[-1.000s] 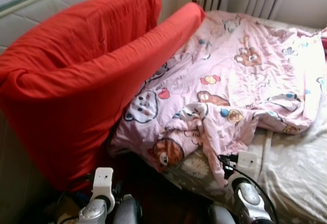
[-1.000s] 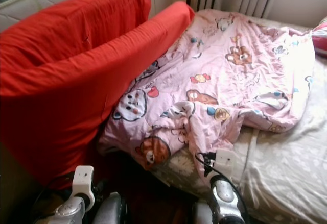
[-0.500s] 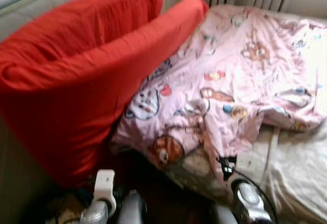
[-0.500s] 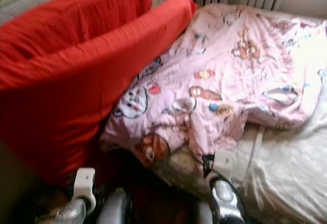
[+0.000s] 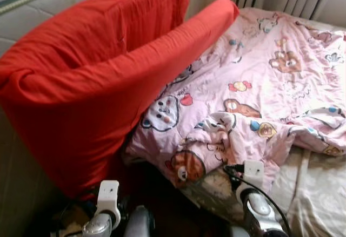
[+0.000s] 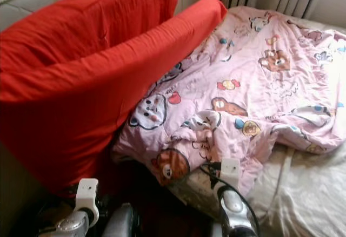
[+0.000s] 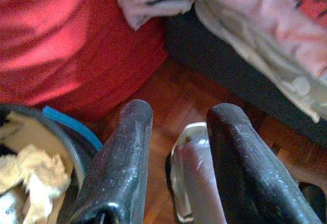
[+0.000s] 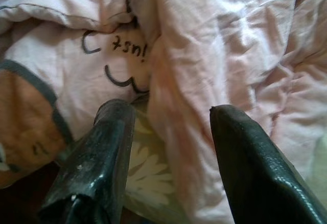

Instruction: Clean up the room

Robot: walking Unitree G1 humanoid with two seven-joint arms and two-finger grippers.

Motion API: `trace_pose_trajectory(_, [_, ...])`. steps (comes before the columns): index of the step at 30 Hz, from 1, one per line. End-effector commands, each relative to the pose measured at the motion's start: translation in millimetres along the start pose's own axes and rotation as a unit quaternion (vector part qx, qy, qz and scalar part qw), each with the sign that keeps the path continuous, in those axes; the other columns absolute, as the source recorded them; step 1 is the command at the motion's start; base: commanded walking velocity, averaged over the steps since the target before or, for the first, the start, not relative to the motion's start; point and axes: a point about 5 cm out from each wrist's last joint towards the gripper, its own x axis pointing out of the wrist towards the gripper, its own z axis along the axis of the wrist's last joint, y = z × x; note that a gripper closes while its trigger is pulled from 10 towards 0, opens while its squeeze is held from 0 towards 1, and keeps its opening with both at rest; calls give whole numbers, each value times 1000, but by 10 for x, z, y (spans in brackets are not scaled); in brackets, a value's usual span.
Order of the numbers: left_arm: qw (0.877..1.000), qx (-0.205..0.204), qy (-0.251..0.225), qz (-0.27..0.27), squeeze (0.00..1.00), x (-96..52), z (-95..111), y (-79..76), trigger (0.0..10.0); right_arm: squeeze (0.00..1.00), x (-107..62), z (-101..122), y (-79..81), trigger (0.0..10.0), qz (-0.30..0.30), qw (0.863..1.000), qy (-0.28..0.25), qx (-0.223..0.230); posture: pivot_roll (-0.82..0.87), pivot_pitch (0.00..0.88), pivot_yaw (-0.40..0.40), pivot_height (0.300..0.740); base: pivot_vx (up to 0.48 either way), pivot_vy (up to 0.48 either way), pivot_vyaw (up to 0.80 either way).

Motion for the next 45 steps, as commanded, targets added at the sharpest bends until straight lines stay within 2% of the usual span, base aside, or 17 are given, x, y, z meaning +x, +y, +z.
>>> trace_pose_trajectory(1, [1000, -3, 12, 6, 0, -19, -56, 26, 10000, 0, -11, -49, -31, 10000, -6, 1000, 14, -2, -34, 116, 32, 636, 270, 0, 0])
trace_pose_trajectory(7, [1000, -2, 14, 8, 0, -24, -69, 37, 10000, 0, -8, -47, -19, 10000, -7, 1000, 15, 0, -33, 120, 32, 636, 256, 0, 0])
trace_pose_trajectory(18, [1000, 1, 19, 14, 0, -29, -81, 60, 10000, 0, -11, -62, -42, 10000, -15, 1000, 21, -3, -32, 129, 31, 636, 0, 0, 0])
trace_pose_trajectory(24, [1000, 4, 22, 16, 0, -32, -91, 63, 10000, 0, -42, -172, -102, 10000, -21, 998, 56, -24, -28, 129, 32, 636, 0, 0, 0])
trace_pose_trajectory(25, [1000, 4, 22, 16, 0, -33, -94, 64, 10000, 1000, -48, -188, -114, 10000, -20, 998, 59, -27, -27, 128, 31, 636, 0, 0, 0])
trace_pose_trajectory(31, [999, 9, 26, 19, 0, -47, -116, 97, 10000, 1000, -66, -237, -154, 10000, -23, 995, 74, -61, -16, 124, 37, 636, 0, 0, 0])
trace_pose_trajectory(34, [999, 12, 28, 21, 0, -54, -126, 115, 10000, 1000, -69, -251, -129, 10000, -9, 995, 77, -63, -12, 125, 38, 636, 0, 0, 0])
trace_pose_trajectory(36, [999, 13, 29, 26, 0, -70, -140, 164, 10000, 1000, -71, -268, -71, 10000, 5, 992, 83, -97, 1, 143, 43, 636, 0, 0, 0])
trace_pose_trajectory(40, [999, 16, 30, 30, 0, -86, -156, 204, 10000, 1000, -74, -283, -50, 10000, 3, 991, 88, -99, 9, 157, 55, 636, 0, 0, 0])
trace_pose_trajectory(41, [999, 18, 32, 31, 0, -97, -172, 223, 10000, 800, -77, -294, -38, 10000, 5, 990, 91, -104, 14, 163, 63, 636, 0, 0, 0])
trace_pose_trajectory(42, [999, 22, 35, 31, 0, -111, -192, 245, 10000, 0, -82, -309, -29, 10000, 6, 989, 95, -111, 15, 170, 73, 636, 0, 0, 0])
trace_pose_trajectory(45, [998, 28, 38, 31, 0, -131, -219, 278, 10000, 0, -90, -329, -22, 10000, 6, 988, 98, -116, 18, 176, 81, 636, 0, 0, 0])
